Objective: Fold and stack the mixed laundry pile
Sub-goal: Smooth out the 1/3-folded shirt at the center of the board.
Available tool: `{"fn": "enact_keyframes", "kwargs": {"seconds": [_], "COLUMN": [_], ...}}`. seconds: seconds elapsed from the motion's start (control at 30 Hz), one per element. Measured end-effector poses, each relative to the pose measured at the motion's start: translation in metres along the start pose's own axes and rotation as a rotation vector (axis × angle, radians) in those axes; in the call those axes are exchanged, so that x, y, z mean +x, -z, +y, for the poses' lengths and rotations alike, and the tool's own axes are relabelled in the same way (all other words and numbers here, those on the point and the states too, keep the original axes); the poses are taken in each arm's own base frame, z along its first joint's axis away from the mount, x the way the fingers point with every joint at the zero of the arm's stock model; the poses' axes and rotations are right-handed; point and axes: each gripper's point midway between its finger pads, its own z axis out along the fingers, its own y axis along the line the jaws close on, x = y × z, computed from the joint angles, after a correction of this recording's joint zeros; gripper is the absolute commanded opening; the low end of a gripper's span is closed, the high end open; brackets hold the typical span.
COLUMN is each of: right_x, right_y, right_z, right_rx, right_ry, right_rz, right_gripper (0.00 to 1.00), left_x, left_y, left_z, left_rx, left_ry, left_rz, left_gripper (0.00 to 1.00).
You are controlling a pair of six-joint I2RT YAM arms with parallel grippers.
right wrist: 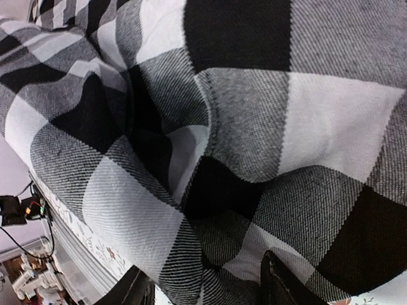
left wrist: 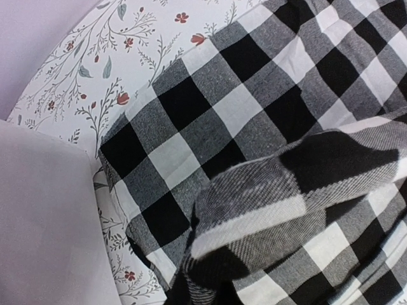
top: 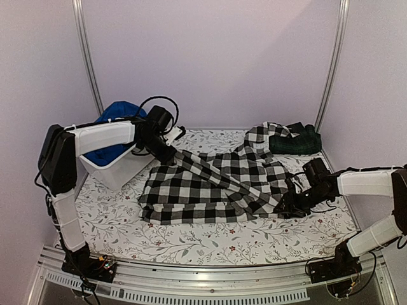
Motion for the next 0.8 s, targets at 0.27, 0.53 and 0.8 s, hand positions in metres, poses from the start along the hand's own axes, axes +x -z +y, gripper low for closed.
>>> {"fn": "enact_keyframes", "kwargs": {"seconds": [0.27,0.53,0.8], "right_x": [0.001,-0.074,-0.05], "right_y": [0.004,0.054,0.02], "right_z": [0.0,0.033,-0.002], "right_rx": [0.058,0.18,0.292], "right_ry": [0.001,0.129,0.141], "right_rz": [0.02,-0.137,0.093], "right_gripper": [0.0,0.03,0.11], "left_x": [-0.008,-0.008,-0.008], "left_y": [0.003,0.002,0.001], "left_z": [0.006,0.007,0.011], "left_rx": [-0.003,-0.004,-0.03], "left_ry": [-0.002,-0.009,-0.013], "left_rz": [-0.017,-0.021,-0.028], "left_gripper": [0.0,0.0,0.0]}}
